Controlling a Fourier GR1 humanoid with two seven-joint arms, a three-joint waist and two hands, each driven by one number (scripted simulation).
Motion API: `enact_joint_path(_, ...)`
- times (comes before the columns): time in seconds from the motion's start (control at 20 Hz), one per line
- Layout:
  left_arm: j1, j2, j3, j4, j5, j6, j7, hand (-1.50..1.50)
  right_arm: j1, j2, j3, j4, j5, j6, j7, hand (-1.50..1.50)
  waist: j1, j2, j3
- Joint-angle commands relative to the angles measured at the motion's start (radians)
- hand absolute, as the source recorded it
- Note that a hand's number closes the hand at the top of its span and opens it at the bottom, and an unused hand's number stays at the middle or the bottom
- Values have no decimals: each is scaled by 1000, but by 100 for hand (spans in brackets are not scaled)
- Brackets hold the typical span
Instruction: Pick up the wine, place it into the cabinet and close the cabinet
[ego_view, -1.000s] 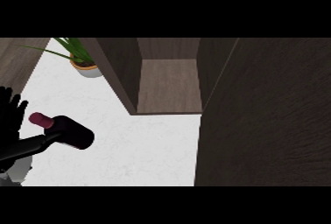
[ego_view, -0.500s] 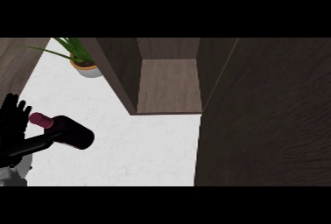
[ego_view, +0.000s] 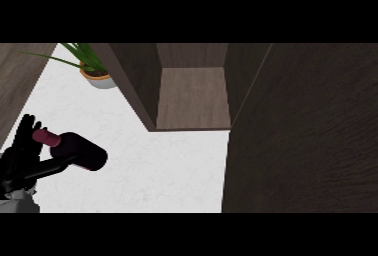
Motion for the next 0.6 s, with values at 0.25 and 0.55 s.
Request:
enact_joint_path(0.25, -32, 5, 4, 227, -5, -58, -174, -150, 111, -12, 30, -258, -62, 11, 59, -150, -5, -1, 0)
enact_joint_path(0.55, -87, -10, -4, 333, -10, -51, -214, -150, 47, 2, -2, -246, -87, -27, 112, -150, -1, 1, -1)
